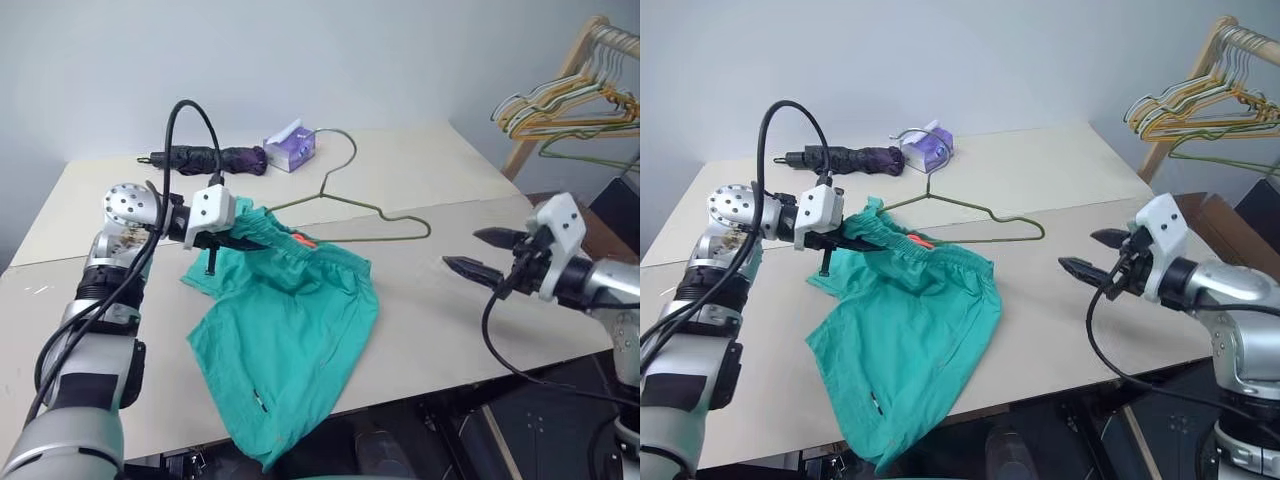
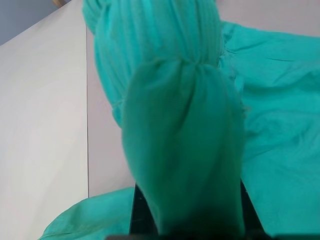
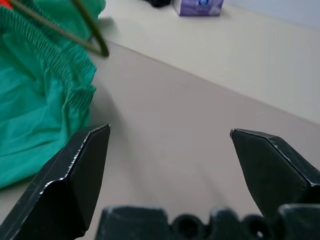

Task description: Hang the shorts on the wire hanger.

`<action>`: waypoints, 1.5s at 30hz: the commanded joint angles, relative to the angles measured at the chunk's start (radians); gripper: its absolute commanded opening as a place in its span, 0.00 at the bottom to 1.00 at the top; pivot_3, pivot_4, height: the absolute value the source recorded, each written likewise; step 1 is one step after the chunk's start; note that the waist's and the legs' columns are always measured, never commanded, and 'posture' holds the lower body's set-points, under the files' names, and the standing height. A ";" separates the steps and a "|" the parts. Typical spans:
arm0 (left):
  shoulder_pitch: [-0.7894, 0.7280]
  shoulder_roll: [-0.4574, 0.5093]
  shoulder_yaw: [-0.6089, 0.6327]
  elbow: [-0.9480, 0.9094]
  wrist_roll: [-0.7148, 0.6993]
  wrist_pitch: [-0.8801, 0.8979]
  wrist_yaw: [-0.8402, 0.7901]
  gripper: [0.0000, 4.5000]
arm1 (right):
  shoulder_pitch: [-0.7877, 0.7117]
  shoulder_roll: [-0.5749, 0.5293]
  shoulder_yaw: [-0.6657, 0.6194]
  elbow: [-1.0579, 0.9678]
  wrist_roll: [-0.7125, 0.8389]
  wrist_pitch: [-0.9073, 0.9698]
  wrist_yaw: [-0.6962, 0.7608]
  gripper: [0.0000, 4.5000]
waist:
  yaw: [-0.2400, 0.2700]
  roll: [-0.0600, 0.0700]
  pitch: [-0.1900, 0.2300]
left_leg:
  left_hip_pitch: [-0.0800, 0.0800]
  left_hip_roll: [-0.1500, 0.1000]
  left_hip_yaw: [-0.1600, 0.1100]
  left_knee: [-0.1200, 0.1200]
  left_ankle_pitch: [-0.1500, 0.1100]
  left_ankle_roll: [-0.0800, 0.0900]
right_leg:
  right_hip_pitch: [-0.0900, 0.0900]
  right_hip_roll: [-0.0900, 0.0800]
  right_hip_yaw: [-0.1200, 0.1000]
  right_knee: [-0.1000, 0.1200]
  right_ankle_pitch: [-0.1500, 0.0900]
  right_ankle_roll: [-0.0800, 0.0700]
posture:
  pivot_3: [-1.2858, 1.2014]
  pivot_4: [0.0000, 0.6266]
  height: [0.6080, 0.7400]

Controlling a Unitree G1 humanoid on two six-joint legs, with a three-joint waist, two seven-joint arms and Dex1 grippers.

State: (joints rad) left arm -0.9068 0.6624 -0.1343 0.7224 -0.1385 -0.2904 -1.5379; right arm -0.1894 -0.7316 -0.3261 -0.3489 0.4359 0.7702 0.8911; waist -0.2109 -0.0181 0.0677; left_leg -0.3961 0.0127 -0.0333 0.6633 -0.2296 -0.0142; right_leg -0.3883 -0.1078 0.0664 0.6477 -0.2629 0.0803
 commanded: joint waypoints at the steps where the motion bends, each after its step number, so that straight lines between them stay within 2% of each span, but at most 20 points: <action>1: -0.016 0.006 0.026 -0.041 -0.019 0.009 0.006 0.00 | 0.022 0.074 0.080 -0.060 0.029 -0.010 -0.053 0.99 | -0.005 0.000 -0.001 | 0.000 0.000 0.000 0.000 0.000 0.000 | 0.000 0.000 0.000 0.000 0.000 0.000 | 0.45 0.01 1.00; 10: -0.037 -0.008 0.023 -0.021 -0.014 0.009 0.008 0.00 | -0.124 0.356 0.294 0.052 0.029 0.053 -0.234 0.99 | -0.028 0.000 -0.002 | 0.001 0.000 -0.001 0.000 0.000 0.000 | 0.000 0.000 0.000 0.001 0.000 0.000 | 0.44 0.01 1.00; 16: -0.029 -0.011 0.026 -0.031 -0.015 0.004 0.009 0.00 | -0.194 0.425 0.338 0.166 0.019 0.075 -0.288 0.99 | -0.024 0.000 -0.003 | -0.001 0.000 -0.004 0.000 0.000 0.000 | 0.000 0.000 0.000 0.001 0.000 0.000 | 0.45 0.00 1.00; 19: -0.027 -0.011 0.027 -0.035 -0.016 0.005 0.012 0.00 | -0.203 0.437 0.353 0.199 0.007 0.058 -0.302 0.87 | -0.025 0.000 -0.003 | -0.001 0.000 -0.004 0.000 0.000 0.000 | 0.000 0.000 -0.001 0.001 0.000 0.000 | 0.45 0.00 1.00; 25: -0.024 -0.002 0.030 -0.040 -0.022 0.006 0.008 0.00 | -0.201 0.429 0.328 0.211 0.024 0.038 -0.299 0.43 | -0.025 0.000 -0.003 | 0.000 -0.001 -0.004 0.000 0.000 0.000 | 0.000 0.000 -0.001 0.001 0.000 0.000 | 0.45 0.00 1.00; 29: -0.023 0.000 0.030 -0.041 -0.022 0.005 0.007 0.00 | -0.191 0.425 0.334 0.238 0.007 0.021 -0.308 0.43 | -0.026 0.000 -0.003 | 0.000 -0.001 -0.004 0.000 0.000 0.000 | 0.000 0.000 -0.001 0.001 0.000 0.000 | 0.45 0.00 1.00; 32: -0.026 0.002 0.031 -0.041 -0.022 0.005 0.005 0.00 | -0.176 0.428 0.325 0.239 0.028 0.020 -0.294 0.57 | -0.025 0.000 -0.003 | -0.001 -0.001 -0.004 0.000 0.000 0.000 | 0.000 0.000 -0.001 0.001 0.000 0.000 | 0.45 0.00 1.00; 37: -0.029 0.005 0.032 -0.040 -0.021 0.002 0.004 0.00 | -0.171 0.437 0.326 0.271 0.003 -0.008 -0.322 0.96 | -0.026 0.000 -0.003 | -0.001 -0.001 -0.004 0.000 0.000 0.000 | 0.000 0.000 -0.001 0.001 0.000 0.000 | 0.45 0.00 1.00; 38: -0.029 0.005 0.032 -0.040 -0.021 0.002 0.003 0.00 | -0.176 0.441 0.326 0.283 -0.002 -0.015 -0.327 1.00 | -0.026 0.000 -0.004 | 0.000 -0.001 -0.004 0.000 0.000 0.000 | 0.000 0.000 -0.001 0.001 0.000 0.000 | 0.45 0.00 1.00; 45: -0.032 0.000 0.030 -0.039 -0.020 -0.001 0.008 0.00 | -0.223 0.475 0.357 0.363 0.030 -0.028 -0.251 1.00 | -0.029 0.000 -0.004 | 0.000 -0.001 -0.004 0.000 0.000 0.000 | 0.000 0.000 -0.001 0.001 0.000 0.000 | 0.45 0.00 1.00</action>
State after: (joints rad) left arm -0.9091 0.6547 -0.1332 0.7115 -0.1415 -0.2826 -1.5387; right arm -0.3891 -0.2642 0.0267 0.0184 0.4458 0.7724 0.6083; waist -0.2400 -0.0182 0.0639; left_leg -0.3964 0.0121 -0.0377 0.6632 -0.2296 -0.0142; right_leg -0.3884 -0.1076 0.0657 0.6484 -0.2627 0.0803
